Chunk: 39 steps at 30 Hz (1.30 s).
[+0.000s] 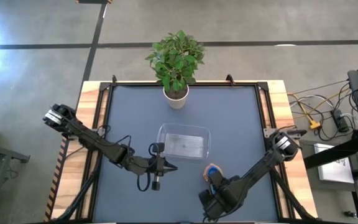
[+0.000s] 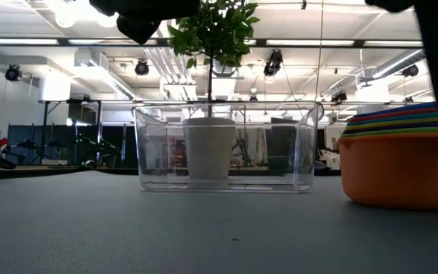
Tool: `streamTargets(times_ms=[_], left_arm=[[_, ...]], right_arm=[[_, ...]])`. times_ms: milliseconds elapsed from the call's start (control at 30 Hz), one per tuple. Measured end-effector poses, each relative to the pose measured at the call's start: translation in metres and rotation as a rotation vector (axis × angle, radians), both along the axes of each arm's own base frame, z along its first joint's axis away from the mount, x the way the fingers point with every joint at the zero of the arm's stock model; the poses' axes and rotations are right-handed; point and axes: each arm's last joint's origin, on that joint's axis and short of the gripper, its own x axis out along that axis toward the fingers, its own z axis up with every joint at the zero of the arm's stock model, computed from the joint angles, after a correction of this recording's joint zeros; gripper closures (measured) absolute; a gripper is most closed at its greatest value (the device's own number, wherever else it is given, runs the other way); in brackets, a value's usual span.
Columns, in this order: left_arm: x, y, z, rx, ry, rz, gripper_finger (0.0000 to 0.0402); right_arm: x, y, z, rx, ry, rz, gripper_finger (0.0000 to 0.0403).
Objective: Nest measuring cups in basket
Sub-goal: Put the stacked measuring cups into the transparent bin
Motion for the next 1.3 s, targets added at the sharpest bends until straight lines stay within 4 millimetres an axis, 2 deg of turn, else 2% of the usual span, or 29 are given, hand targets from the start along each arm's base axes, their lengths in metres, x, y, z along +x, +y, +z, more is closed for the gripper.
streamTargets(times_ms=[200,433,933,1300], left_arm=[[0.000,0.000,0.000,0.001,0.003,-0.001,0.0402],[0.000,0.000,-0.001,-0.004,0.009,0.002,0.0402],[0.000,0.000,-0.001,-0.012,0.013,0.004,0.0402],[0.000,0.000,-0.001,-0.013,0.011,0.004,0.0402]], right_arm=[[0.004,-0.007,-0.010,-0.001,0.000,-0.040,0.0042],[0.006,-0.016,-0.021,-0.016,0.020,-0.044,0.0089],[0.006,-0.017,-0.026,0.008,0.034,0.012,0.0258],[0.006,-0.016,-0.023,0.016,0.053,0.130,0.0262]])
